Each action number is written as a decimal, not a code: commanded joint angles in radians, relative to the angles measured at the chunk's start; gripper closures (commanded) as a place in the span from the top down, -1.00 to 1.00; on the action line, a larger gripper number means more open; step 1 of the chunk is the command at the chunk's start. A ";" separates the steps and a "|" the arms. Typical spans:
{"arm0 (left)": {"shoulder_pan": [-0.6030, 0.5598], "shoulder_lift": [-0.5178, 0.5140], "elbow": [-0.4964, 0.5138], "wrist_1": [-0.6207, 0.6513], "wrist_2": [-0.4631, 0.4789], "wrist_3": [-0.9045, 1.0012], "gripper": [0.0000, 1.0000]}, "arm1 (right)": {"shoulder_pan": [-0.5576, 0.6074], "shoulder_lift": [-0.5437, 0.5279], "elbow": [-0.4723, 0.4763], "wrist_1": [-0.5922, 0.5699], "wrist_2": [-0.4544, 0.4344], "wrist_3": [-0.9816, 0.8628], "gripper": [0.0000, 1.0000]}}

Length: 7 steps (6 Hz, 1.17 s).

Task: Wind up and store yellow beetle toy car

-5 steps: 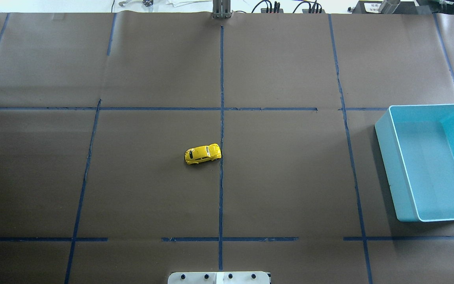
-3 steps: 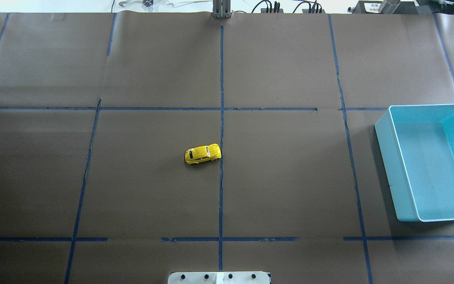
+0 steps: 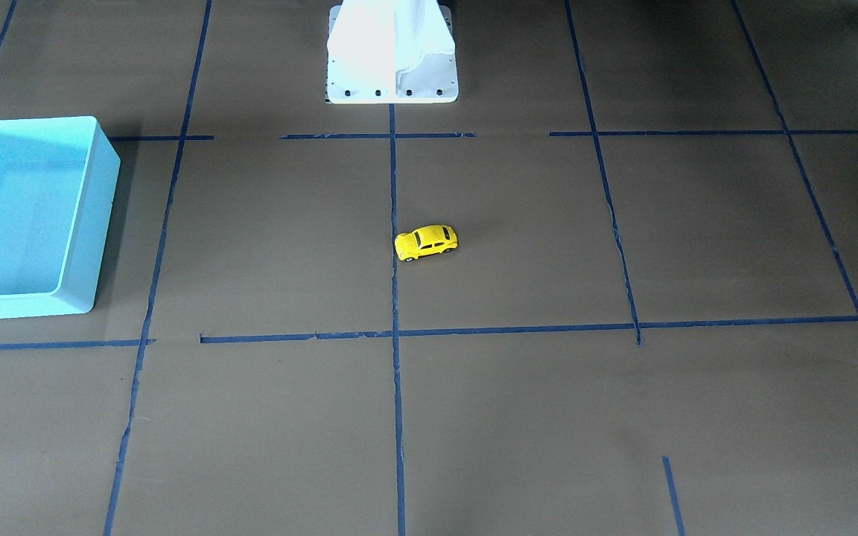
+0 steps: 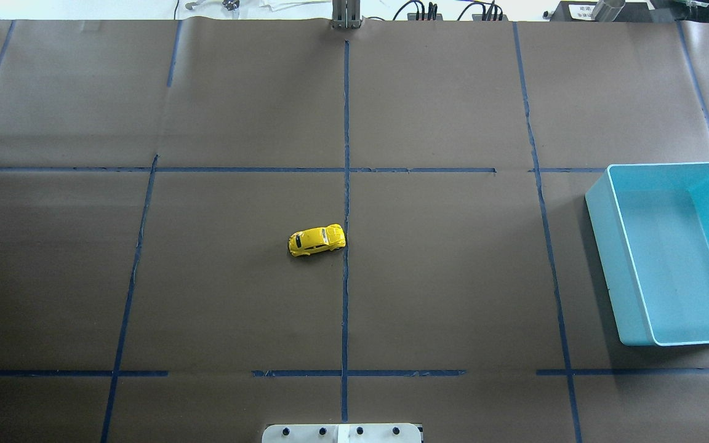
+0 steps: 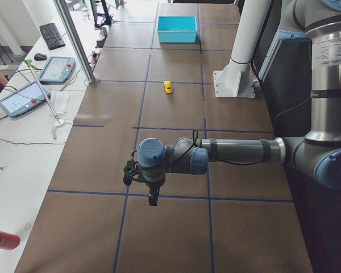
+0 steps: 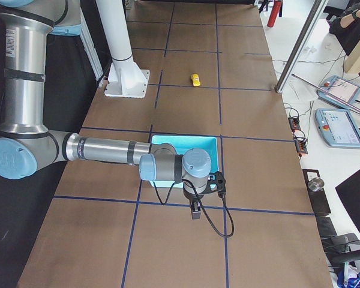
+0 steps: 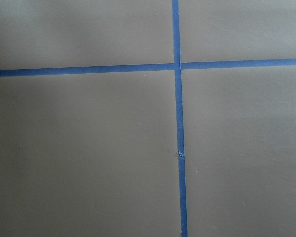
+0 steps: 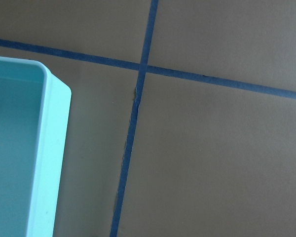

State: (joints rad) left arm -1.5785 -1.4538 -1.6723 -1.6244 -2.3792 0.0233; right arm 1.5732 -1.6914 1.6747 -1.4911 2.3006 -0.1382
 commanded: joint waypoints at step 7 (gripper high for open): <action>0.157 -0.131 -0.150 0.000 0.008 0.004 1.00 | 0.002 -0.033 0.028 0.000 -0.035 0.002 1.00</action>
State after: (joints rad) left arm -1.4995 -1.5694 -1.7809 -1.6216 -2.3726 0.0268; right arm 1.5754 -1.7191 1.7031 -1.4914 2.2656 -0.1365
